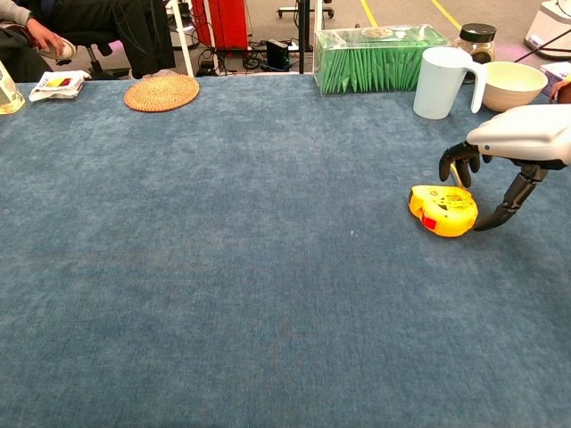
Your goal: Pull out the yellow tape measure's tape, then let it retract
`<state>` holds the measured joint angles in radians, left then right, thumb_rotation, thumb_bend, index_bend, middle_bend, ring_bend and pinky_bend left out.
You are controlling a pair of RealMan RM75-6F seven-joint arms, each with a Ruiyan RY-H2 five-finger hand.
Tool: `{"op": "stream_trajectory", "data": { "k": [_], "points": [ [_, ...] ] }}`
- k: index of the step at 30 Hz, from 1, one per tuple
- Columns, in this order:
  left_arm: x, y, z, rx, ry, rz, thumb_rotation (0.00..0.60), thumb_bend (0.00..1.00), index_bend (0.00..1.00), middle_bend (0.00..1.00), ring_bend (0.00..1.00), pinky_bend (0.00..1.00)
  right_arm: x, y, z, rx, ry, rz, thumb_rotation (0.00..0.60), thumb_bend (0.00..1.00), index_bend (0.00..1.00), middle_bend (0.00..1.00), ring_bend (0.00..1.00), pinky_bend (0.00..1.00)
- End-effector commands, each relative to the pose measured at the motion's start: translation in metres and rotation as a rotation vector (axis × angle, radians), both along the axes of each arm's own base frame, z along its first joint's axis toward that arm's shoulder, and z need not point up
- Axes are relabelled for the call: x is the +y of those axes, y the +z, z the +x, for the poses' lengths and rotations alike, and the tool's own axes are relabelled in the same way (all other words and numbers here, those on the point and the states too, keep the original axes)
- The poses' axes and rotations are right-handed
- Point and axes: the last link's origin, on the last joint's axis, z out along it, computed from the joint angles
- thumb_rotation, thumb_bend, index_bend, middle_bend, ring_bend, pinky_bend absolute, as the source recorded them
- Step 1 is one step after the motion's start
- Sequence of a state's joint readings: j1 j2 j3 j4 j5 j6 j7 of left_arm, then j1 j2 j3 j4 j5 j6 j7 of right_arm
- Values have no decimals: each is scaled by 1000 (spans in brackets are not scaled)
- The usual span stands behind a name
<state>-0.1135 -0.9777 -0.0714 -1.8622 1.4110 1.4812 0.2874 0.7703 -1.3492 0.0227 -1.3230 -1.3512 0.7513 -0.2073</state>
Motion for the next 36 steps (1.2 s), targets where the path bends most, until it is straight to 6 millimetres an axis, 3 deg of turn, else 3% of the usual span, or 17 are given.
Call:
{"op": "stream_trajectory", "data": {
  "k": [1,18,36],
  "points": [
    [0,0,-1,0,1,-2,600,238,552,369,308,361,-2,-3,5,-8,-7,-3,354,122,244,366,321,314],
    [0,1,-7,-5,4,-3,600,238,553,369,308,361,2,-18,25,-24,-21,-16,357,115,244,368,347,376],
    [-2,3,-8,-4,6,-1,600,239,553,369,308,361,2,-28,13,-29,-45,-49,357,112,372,476,472,455]
  ]
}}
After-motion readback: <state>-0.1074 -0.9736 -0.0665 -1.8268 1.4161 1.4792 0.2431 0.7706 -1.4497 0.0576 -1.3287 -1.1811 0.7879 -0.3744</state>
